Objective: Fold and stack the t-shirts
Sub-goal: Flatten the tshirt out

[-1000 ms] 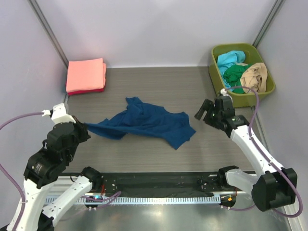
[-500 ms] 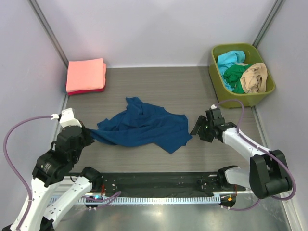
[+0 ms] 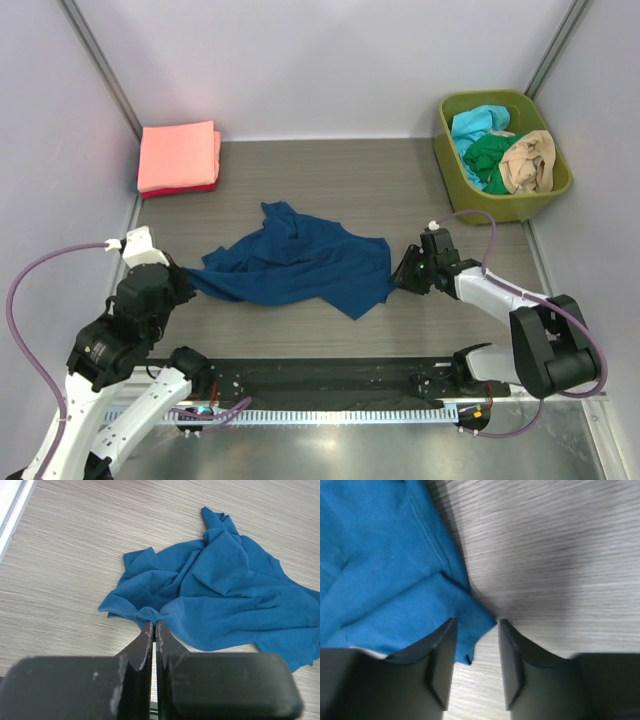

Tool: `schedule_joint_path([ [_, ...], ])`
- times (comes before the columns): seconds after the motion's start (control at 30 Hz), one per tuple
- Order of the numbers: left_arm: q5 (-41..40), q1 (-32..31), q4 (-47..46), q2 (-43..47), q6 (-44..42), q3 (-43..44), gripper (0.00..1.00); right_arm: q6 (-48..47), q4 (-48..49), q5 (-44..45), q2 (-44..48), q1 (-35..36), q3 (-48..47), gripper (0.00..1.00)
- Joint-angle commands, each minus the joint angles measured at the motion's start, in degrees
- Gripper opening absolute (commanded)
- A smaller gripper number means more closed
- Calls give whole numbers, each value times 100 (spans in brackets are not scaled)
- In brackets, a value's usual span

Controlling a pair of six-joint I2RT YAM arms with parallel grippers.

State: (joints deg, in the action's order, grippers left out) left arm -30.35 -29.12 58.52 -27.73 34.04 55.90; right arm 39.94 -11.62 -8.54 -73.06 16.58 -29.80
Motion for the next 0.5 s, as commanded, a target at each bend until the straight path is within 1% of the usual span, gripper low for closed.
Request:
schedule_joint_path([
  [0.0,-68,3,-280,57,-29,0,0,-74,133,36,-253,47,-52,40],
  [0.13,-85,-5,-271,74,-20,0,0,-92,72,124,-156,39,-17,25],
  [0.17,-85,-6,-271,74,-12,0,0,-101,54,133,-95,47,-8,17],
  [0.27,-85,3,-289,57,-12,-9,0,-153,46,124,-33,47,27,1],
  [0.37,-42,-5,-271,-13,-3,70,0,-171,-33,98,238,39,-25,1],
  [0.47,29,3,-131,-171,15,465,0,-215,-586,237,949,47,-429,1],
])
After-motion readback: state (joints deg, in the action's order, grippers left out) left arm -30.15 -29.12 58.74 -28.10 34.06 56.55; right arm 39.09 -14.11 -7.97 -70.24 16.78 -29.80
